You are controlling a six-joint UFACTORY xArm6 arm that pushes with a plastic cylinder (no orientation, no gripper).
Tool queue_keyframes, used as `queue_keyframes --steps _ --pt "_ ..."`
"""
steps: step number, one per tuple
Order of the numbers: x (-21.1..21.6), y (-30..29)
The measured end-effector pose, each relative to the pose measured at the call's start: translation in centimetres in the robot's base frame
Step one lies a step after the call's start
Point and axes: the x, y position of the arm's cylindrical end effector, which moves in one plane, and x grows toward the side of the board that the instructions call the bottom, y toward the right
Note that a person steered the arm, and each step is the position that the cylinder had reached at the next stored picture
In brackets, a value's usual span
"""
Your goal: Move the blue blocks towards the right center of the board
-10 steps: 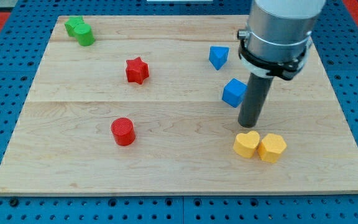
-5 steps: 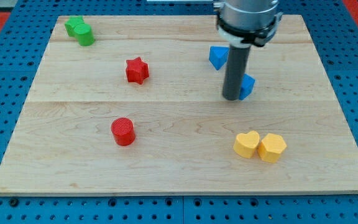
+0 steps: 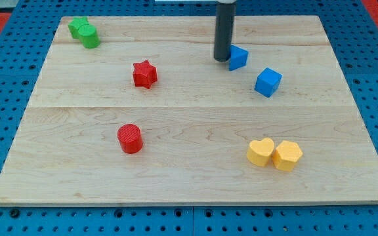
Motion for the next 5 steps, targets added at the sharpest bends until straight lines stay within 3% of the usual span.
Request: queue_keyframes --steps 2,3,4,5 --pt "2.0 1.3" --pt "-2.9 1.8" --pt "-4.1 5.5" --pt "-1.1 4.8"
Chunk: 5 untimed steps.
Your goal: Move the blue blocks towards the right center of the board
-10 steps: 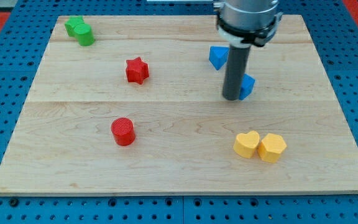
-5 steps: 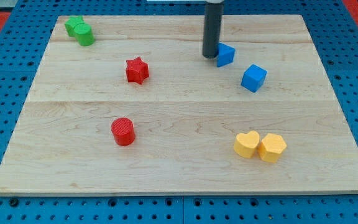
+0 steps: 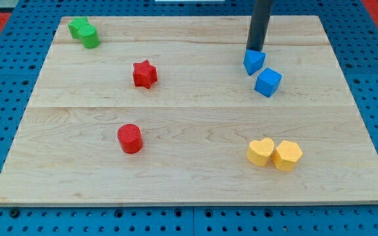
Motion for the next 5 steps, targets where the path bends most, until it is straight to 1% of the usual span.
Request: queue_keyframes --steps 1,2,3,5 --pt "3.5 0.1" --pt "3.9 1.6" --pt "3.1 2.0" --pt "2.9 2.0"
